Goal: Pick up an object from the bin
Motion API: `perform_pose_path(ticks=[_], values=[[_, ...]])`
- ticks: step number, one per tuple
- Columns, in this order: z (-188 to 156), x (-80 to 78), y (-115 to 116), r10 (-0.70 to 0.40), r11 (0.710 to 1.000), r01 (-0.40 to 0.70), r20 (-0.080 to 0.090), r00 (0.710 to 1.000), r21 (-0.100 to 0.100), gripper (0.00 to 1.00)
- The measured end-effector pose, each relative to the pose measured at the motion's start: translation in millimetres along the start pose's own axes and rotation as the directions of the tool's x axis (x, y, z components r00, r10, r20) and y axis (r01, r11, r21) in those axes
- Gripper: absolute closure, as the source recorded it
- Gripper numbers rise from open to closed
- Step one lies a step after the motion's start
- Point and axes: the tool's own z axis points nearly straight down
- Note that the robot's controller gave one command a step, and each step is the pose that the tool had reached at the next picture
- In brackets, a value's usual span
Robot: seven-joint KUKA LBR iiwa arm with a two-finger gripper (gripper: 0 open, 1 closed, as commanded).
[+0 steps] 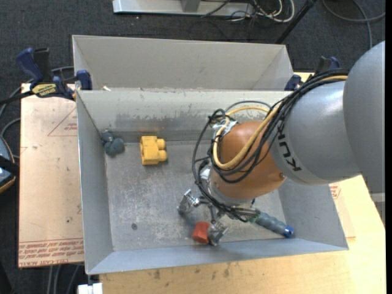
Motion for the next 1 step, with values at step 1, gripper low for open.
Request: perform_pose_path(ticks=[1], values=[[0.1, -0.6, 6.4, -0.203, 0.979, 0.203, 0.007, 0.979, -0.004, 0.00]])
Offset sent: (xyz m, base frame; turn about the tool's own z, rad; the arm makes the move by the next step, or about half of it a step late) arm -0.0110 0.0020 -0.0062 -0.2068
